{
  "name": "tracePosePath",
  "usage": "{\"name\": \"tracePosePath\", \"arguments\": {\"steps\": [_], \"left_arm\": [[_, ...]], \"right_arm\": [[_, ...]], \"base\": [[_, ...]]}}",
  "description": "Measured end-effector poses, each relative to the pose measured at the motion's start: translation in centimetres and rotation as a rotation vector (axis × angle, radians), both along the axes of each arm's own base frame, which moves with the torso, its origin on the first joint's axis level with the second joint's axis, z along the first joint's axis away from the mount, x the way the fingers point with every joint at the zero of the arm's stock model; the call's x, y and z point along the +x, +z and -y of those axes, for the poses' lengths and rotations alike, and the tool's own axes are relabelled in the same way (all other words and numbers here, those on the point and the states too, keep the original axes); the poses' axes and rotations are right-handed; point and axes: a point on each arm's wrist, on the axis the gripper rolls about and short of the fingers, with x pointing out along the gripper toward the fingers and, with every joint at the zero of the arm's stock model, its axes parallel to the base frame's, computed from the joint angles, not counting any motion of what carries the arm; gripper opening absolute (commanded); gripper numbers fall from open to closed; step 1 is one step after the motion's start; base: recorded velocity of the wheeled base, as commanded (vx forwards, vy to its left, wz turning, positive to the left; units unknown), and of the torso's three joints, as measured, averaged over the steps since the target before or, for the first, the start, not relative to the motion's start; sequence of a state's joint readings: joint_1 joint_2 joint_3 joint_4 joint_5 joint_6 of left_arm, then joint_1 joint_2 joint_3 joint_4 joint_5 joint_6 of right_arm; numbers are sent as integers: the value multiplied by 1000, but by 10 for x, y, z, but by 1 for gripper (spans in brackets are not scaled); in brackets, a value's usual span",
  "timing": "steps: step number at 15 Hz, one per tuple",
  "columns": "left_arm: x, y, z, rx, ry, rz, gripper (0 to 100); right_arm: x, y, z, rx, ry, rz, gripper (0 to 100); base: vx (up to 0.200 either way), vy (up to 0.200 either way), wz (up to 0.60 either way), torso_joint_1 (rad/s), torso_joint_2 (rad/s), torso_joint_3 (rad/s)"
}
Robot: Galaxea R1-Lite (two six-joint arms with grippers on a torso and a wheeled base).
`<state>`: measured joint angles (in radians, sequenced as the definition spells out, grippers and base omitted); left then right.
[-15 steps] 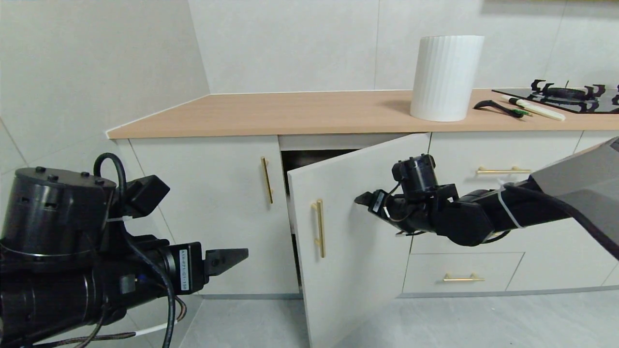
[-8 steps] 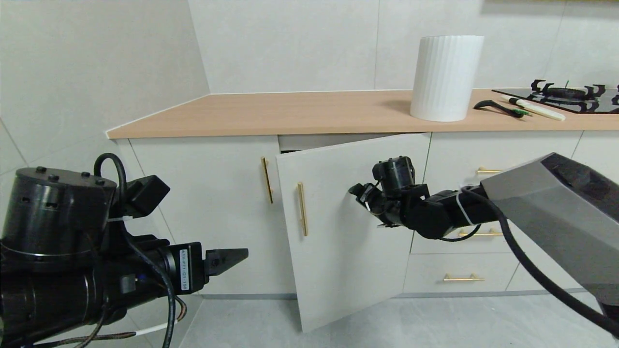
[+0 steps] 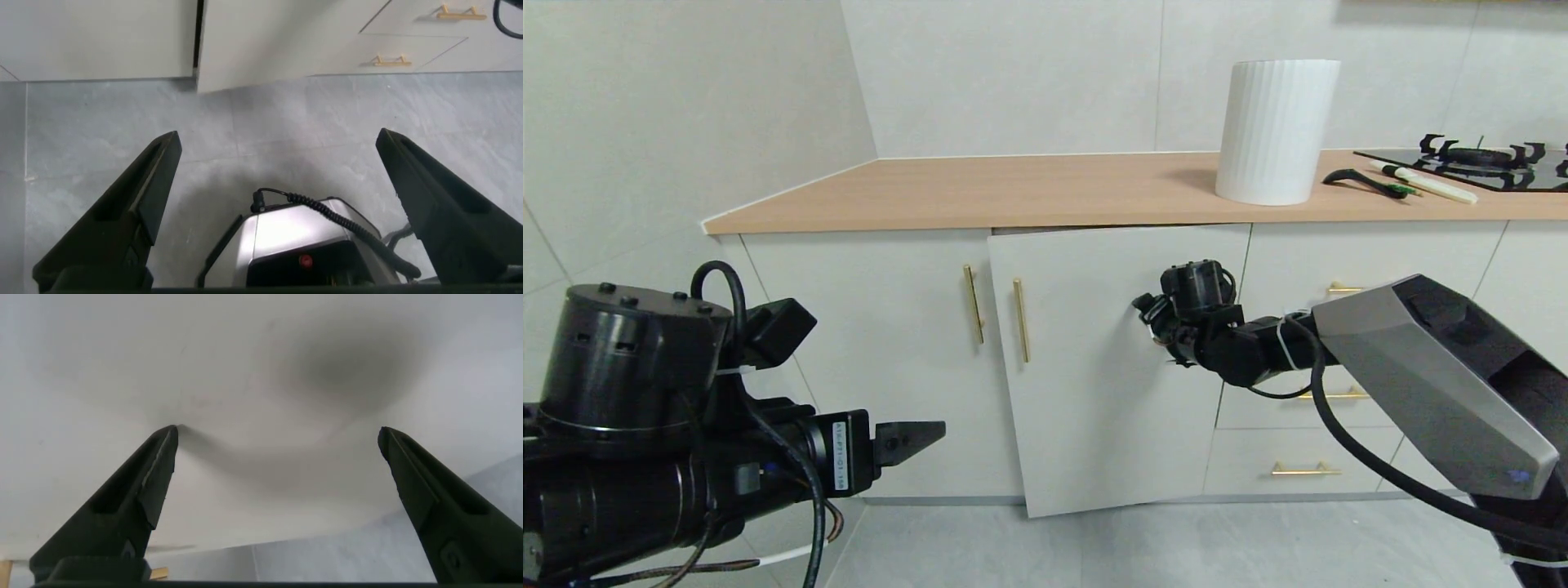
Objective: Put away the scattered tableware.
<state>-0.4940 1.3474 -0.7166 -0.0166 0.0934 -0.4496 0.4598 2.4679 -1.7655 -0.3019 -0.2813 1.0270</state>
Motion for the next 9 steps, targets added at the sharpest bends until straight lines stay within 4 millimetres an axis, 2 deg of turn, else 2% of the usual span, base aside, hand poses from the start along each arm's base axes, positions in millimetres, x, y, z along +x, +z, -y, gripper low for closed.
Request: {"name": "tracePosePath", "arguments": {"steps": [9], "left_arm": [[1, -1, 0, 2, 1, -6, 100]], "right_arm": [[16, -11, 9, -10, -58, 10, 100]], "base": [[0, 0, 0, 0, 0, 0]]}}
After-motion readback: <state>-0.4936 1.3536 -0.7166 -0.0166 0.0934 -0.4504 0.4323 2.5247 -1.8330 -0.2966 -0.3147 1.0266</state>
